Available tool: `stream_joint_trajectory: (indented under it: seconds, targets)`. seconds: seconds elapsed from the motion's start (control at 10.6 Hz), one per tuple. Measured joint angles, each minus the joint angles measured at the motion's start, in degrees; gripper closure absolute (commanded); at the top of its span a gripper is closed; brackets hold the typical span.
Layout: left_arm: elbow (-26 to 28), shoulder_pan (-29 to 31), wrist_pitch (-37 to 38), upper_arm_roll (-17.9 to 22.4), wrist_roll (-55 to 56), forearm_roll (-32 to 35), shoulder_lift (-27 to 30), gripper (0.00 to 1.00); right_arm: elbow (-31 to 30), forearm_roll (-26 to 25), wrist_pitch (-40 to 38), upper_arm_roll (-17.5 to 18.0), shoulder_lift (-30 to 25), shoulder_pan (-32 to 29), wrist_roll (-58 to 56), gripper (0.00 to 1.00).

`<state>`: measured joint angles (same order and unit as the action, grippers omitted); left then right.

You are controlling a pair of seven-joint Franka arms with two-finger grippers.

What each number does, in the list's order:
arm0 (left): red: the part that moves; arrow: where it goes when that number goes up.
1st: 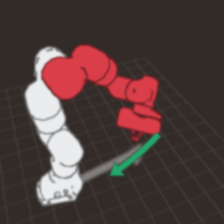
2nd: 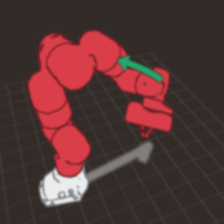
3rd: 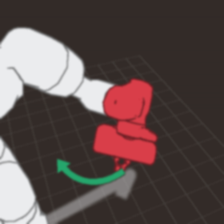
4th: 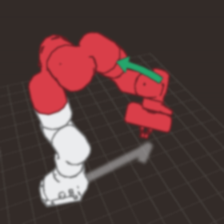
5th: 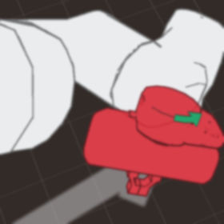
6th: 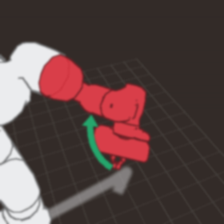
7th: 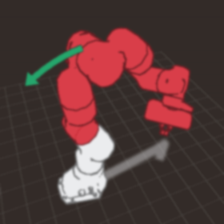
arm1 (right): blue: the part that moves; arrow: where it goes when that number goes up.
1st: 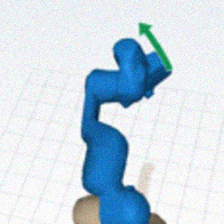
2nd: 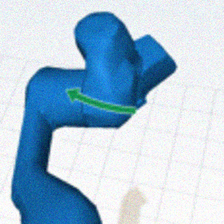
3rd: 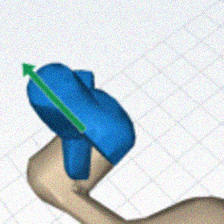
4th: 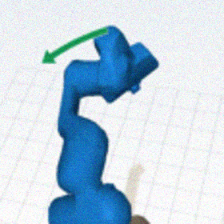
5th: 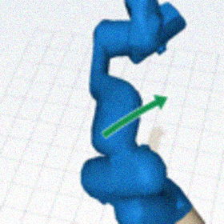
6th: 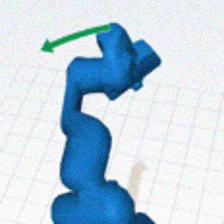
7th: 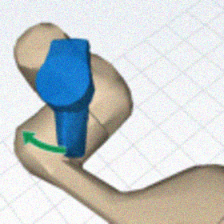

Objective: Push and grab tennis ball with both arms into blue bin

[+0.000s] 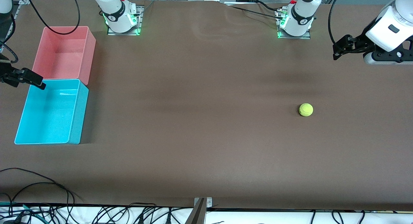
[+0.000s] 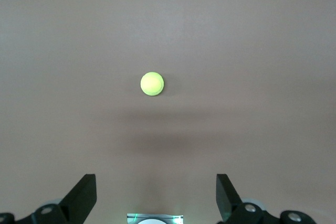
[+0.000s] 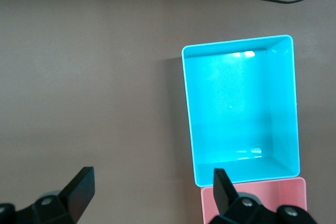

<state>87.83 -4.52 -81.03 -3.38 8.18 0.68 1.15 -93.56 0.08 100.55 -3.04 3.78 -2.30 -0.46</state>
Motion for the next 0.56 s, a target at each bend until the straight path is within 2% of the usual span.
stream_joint_trajectory:
  seconds: [0.56]
  targets:
    - [0.00,0.00,0.00,0.00,0.00,0.00,0.00,0.00,0.00,0.00,0.02,-0.35,0.00,-0.05,0.00,0.00]
